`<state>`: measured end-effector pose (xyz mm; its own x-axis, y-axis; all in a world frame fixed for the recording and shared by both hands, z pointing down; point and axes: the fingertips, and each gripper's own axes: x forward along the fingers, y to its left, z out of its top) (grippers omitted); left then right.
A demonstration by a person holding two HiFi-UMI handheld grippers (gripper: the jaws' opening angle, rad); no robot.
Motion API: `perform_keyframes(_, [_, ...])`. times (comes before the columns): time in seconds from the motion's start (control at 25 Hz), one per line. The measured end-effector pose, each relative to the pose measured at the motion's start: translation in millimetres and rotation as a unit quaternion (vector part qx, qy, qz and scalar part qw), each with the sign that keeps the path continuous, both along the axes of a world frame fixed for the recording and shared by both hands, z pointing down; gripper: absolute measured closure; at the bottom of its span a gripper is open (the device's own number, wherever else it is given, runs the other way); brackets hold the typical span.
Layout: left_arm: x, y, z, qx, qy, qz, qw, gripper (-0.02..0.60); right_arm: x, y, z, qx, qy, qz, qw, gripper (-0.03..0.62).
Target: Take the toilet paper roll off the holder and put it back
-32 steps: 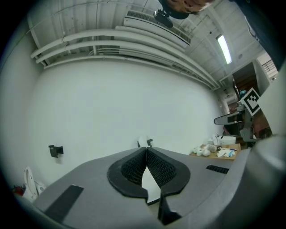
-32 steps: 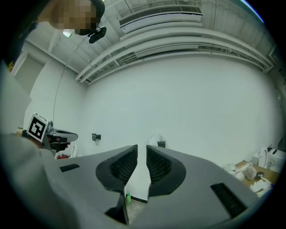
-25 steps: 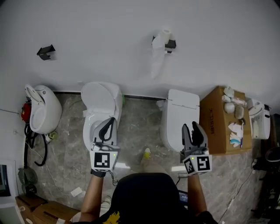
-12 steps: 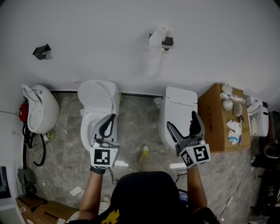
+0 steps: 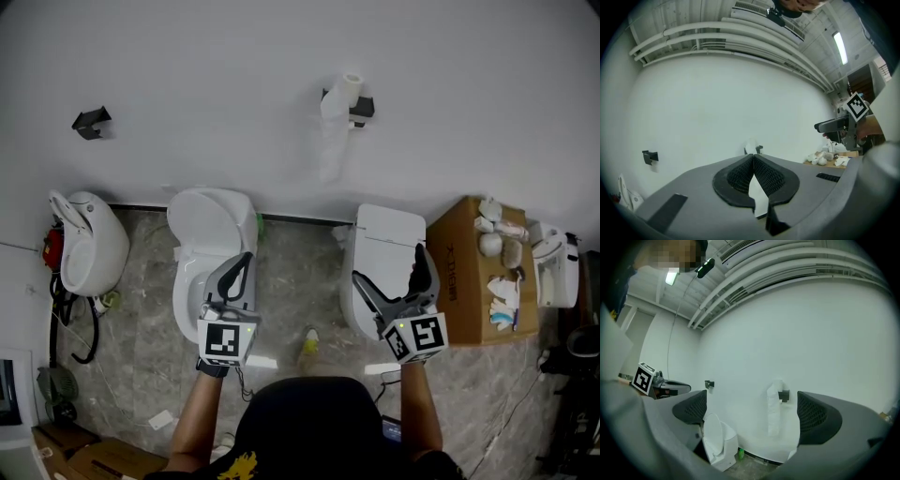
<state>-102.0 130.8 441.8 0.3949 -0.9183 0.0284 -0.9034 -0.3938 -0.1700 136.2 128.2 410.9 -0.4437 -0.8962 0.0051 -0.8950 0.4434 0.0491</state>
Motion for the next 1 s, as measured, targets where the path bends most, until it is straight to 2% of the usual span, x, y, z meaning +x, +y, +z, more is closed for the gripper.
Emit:
perform_keyframes(0.28, [30.7,-47.6,-10.0,0.004,-0.003,-0.003,1.0,0.563,27.4,-47.3,-8.9,0.005,-0.002,-0.005,1.0,0.031])
perform_keyframes(0.52, [49.7,-81.5,-14.5,-0.001,-0.022,-0.009,0.9997,0.563,53.2,-91.2,-11.7,0.005,-0.014,-0.008,1.0,0.031])
perform_keyframes(1.0, [72.7,-122.9,-17.1,-0.003,-0.023,-0.03,0.9993,0.563,65.1,-146.0,-4.7,-0.005,-0.013,-0.041,0.999,0.031])
